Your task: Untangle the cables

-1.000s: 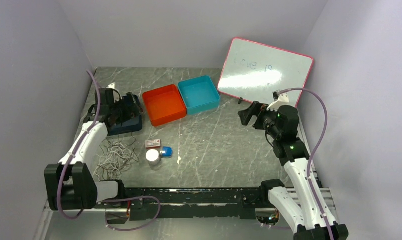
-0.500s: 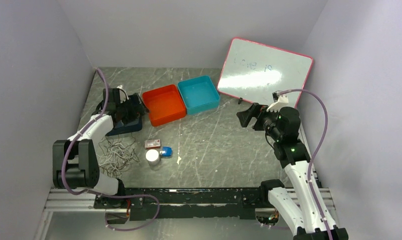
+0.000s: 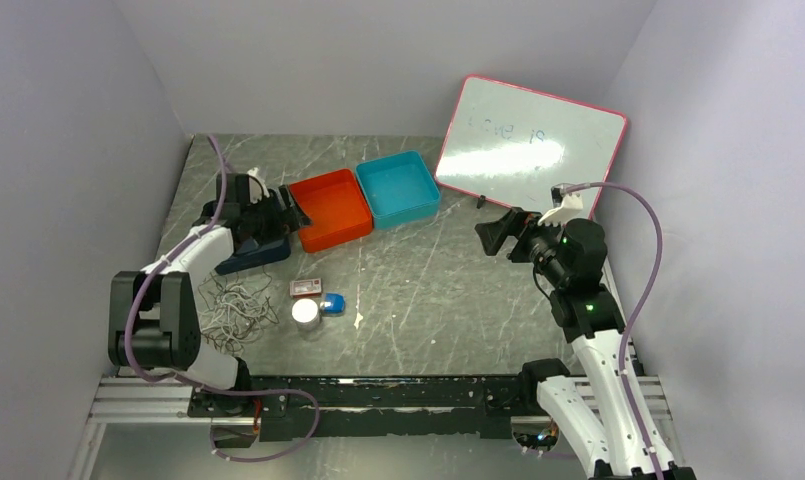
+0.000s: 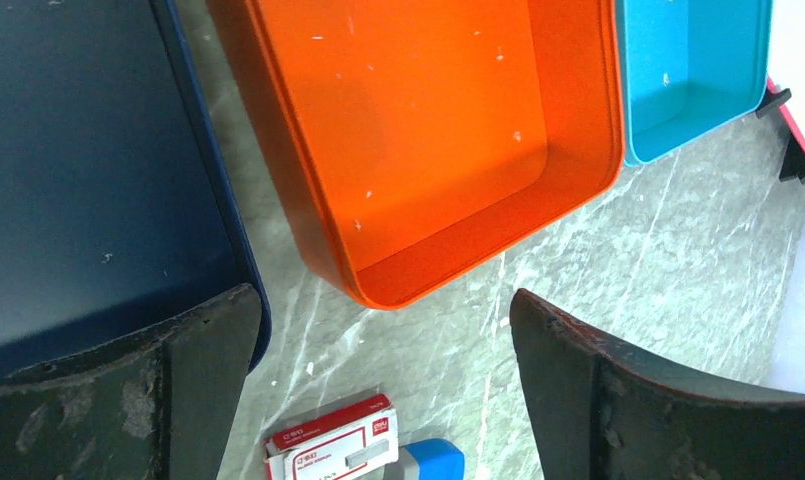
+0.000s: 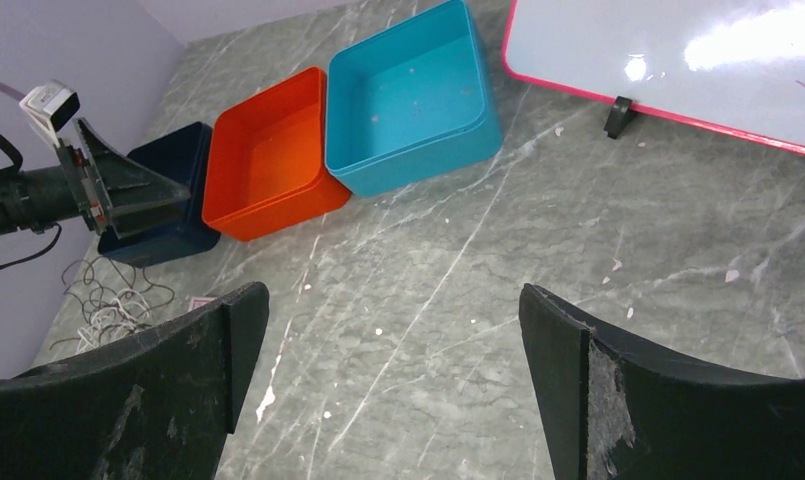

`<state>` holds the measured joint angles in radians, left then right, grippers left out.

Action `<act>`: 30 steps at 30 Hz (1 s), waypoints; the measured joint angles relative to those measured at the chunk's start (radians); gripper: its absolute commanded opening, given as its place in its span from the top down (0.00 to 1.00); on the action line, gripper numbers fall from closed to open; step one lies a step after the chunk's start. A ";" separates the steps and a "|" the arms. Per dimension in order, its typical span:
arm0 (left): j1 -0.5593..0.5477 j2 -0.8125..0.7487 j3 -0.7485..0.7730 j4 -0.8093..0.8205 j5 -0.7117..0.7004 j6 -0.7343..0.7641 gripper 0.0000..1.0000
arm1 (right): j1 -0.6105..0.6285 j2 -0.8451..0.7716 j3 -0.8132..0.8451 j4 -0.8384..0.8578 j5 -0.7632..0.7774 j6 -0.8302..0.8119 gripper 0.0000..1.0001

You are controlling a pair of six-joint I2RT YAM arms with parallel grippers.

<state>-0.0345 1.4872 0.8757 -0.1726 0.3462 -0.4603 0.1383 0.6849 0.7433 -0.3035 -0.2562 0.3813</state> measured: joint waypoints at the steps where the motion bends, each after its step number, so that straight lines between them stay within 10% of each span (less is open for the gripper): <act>1: -0.005 0.004 0.002 0.005 0.003 0.000 0.00 | 0.000 0.000 0.000 0.000 0.000 0.001 0.00; 30: -0.063 -0.074 0.085 -0.021 -0.066 0.027 0.01 | 0.000 -0.016 -0.005 -0.002 -0.016 0.032 0.00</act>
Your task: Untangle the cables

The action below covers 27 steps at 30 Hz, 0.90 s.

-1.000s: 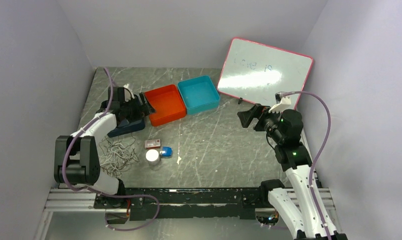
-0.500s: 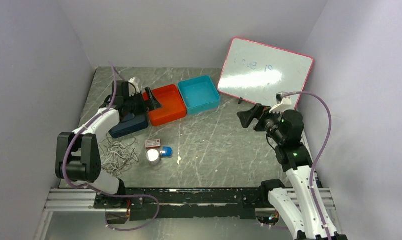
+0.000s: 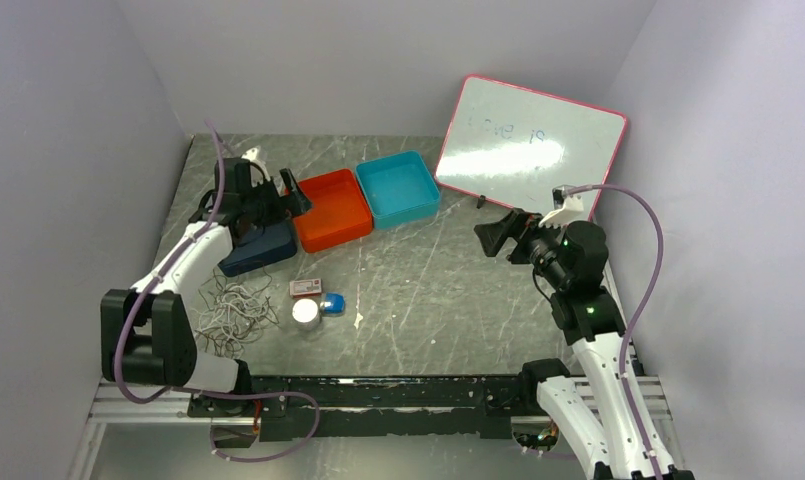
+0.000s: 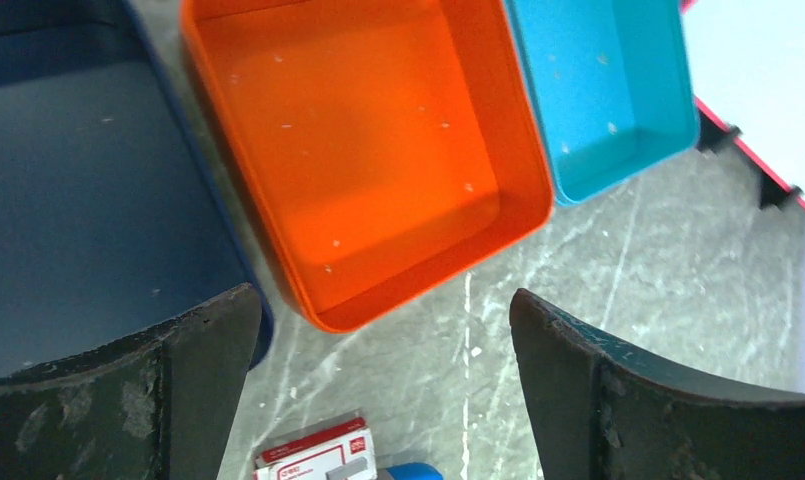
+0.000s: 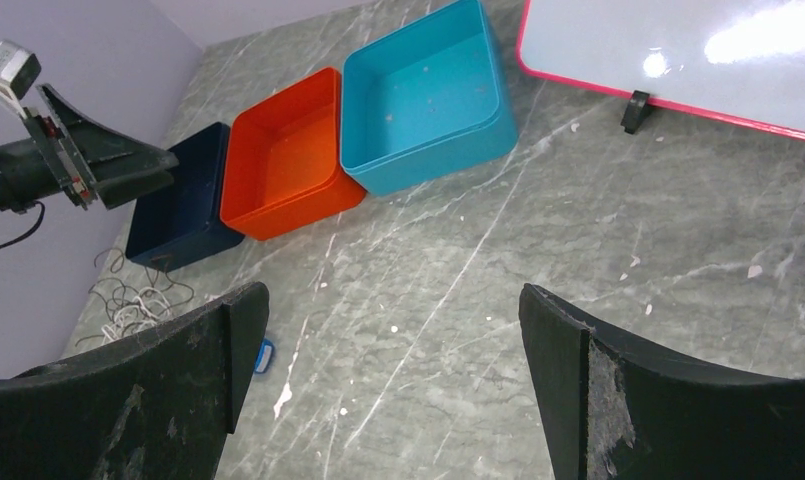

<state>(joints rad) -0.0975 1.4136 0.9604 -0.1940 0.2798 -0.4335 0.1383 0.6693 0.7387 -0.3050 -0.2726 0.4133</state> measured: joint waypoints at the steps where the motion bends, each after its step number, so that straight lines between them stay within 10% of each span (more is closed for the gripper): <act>1: 0.003 -0.003 0.002 -0.005 -0.021 0.000 0.01 | 0.000 0.000 -0.002 0.000 0.000 0.002 0.00; 27: 0.026 0.267 0.093 -0.013 -0.006 0.000 0.00 | 0.000 0.014 -0.029 -0.012 0.003 0.004 0.00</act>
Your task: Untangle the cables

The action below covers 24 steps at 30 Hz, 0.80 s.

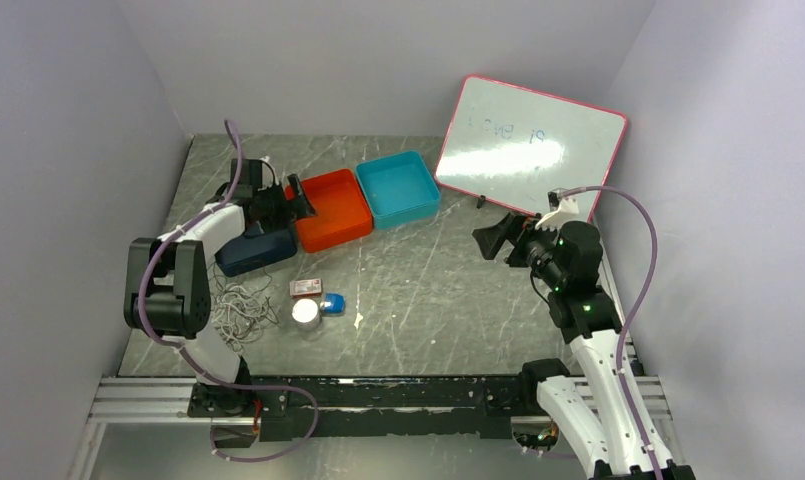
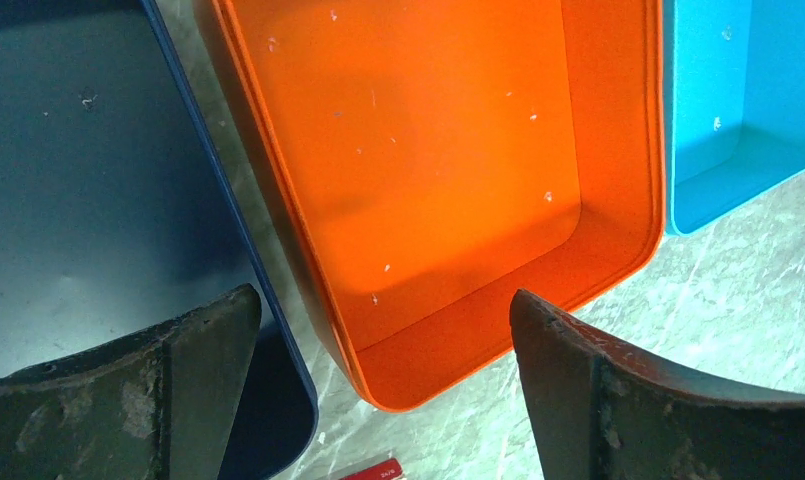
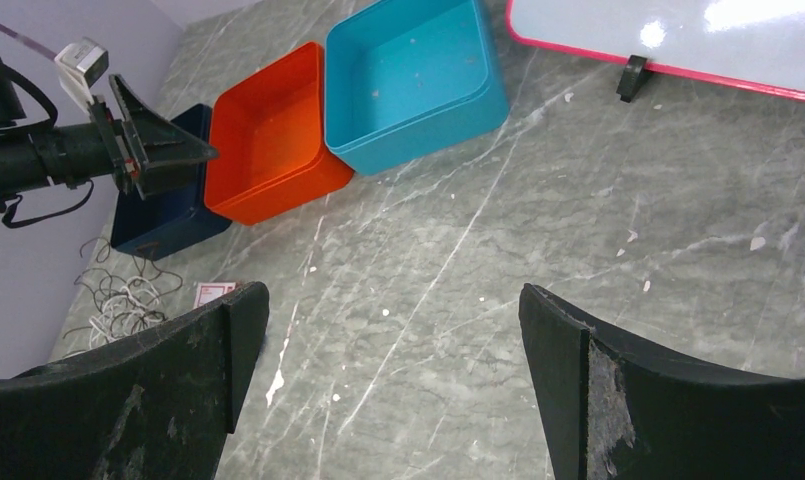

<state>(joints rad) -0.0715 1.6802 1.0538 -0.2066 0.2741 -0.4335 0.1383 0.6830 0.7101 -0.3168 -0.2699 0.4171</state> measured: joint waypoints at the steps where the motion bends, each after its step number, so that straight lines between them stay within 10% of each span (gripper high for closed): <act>1: 0.000 0.001 0.000 0.000 0.000 0.000 0.01 | 0.000 0.000 0.000 0.000 0.000 0.000 0.00; 24: -0.023 0.023 -0.002 0.058 0.078 0.005 0.01 | 0.000 0.005 -0.018 0.005 -0.008 0.006 0.00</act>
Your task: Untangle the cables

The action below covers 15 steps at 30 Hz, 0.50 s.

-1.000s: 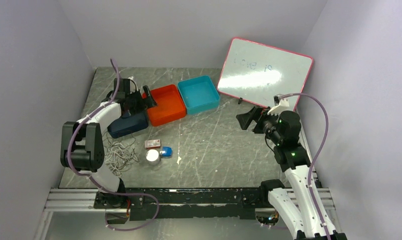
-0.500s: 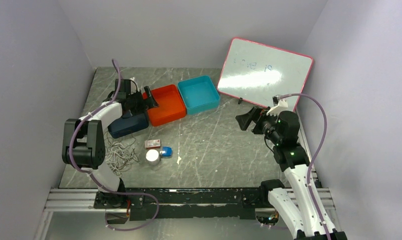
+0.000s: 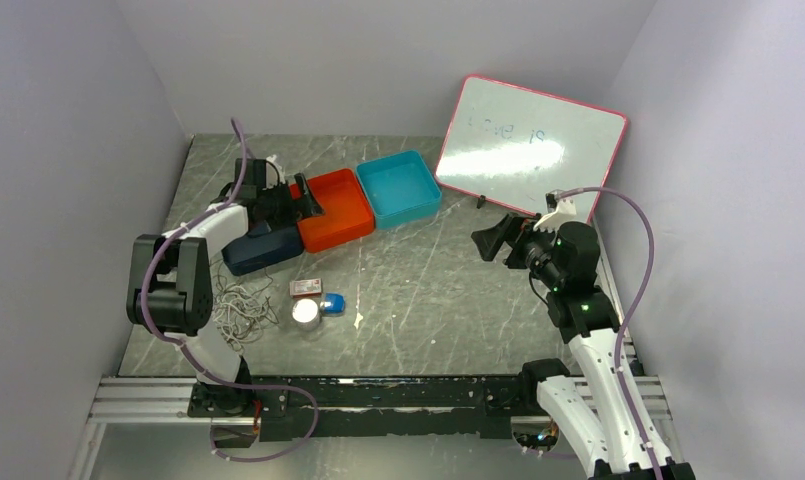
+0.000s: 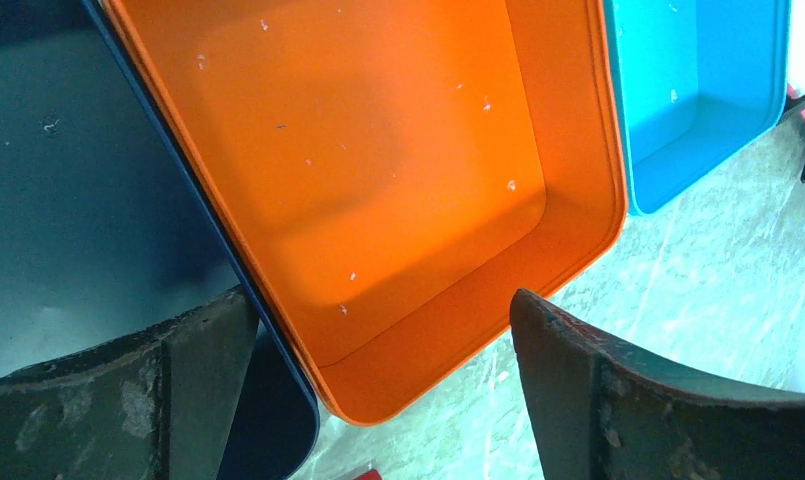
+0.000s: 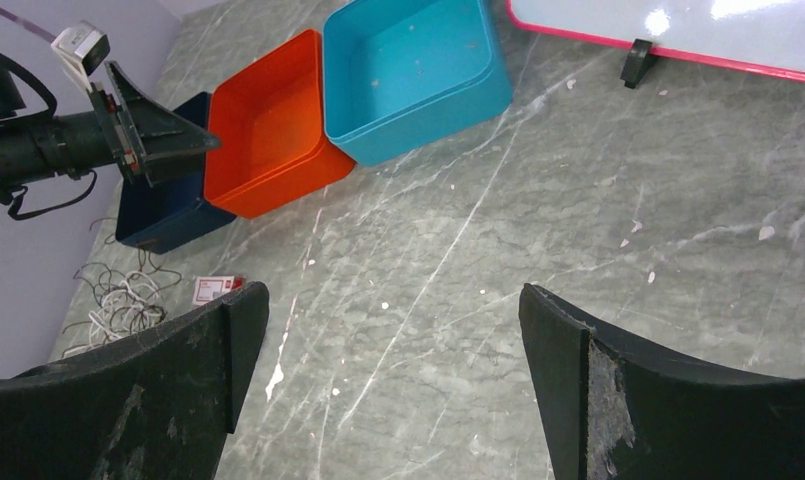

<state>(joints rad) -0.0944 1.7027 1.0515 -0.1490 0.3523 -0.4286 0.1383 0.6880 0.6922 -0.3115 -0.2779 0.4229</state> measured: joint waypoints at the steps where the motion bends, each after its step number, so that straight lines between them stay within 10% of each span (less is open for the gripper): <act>1: -0.002 0.000 0.000 0.001 0.003 0.003 0.00 | 0.000 0.000 0.000 0.000 0.000 0.000 0.00; 15: -0.018 -0.121 0.010 -0.095 -0.095 0.022 0.01 | 0.000 -0.023 0.000 -0.015 0.064 -0.007 0.00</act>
<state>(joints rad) -0.1127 1.5822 1.0611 -0.2436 0.2569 -0.4065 0.1379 0.6651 0.6926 -0.3264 -0.2138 0.4160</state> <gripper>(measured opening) 0.996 0.997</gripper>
